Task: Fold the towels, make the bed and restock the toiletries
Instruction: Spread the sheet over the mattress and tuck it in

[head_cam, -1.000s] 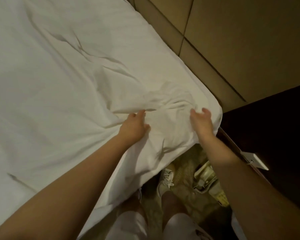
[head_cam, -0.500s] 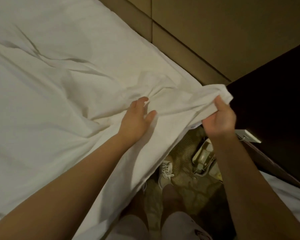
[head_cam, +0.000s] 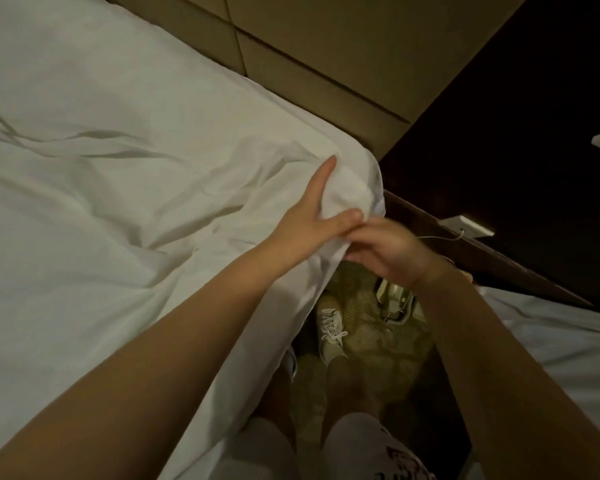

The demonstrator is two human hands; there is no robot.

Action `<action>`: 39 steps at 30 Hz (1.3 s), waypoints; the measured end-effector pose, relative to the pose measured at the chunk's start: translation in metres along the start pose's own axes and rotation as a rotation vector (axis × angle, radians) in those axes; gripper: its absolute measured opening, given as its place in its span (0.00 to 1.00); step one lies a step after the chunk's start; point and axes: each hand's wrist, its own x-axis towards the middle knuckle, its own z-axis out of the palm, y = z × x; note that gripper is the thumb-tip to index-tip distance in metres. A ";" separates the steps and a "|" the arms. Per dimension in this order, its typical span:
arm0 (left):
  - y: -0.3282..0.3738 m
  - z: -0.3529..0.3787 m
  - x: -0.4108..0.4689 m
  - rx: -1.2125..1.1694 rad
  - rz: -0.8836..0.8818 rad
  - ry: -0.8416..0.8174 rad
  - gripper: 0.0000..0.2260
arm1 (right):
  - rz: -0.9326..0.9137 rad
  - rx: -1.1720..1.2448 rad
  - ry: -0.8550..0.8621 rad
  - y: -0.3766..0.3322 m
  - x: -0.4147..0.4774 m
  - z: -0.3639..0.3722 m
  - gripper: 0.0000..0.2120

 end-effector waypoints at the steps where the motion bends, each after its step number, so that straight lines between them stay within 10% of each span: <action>1: -0.002 -0.003 -0.005 -0.043 -0.017 0.062 0.26 | 0.006 -0.134 -0.025 0.003 0.000 0.013 0.18; 4: -0.023 -0.021 -0.022 -0.180 -0.140 0.409 0.06 | -0.013 -0.259 -0.040 0.015 0.002 0.046 0.15; 9: -0.052 -0.054 -0.047 -0.292 -0.275 0.713 0.10 | -0.030 -0.085 0.479 0.048 0.029 0.032 0.13; 14: -0.059 -0.075 -0.057 -0.382 -0.263 0.836 0.11 | 0.029 -0.336 0.486 0.065 0.054 0.021 0.23; 24: -0.051 -0.096 -0.086 -0.396 -0.270 0.943 0.13 | 0.015 -0.122 0.330 0.025 0.101 0.061 0.14; 30: -0.018 -0.093 -0.090 -0.367 -0.239 0.857 0.18 | -0.177 0.624 0.119 -0.043 0.059 0.071 0.23; 39: 0.071 -0.067 -0.079 -0.432 -0.112 0.579 0.13 | -0.077 0.349 -0.259 -0.078 -0.004 0.063 0.38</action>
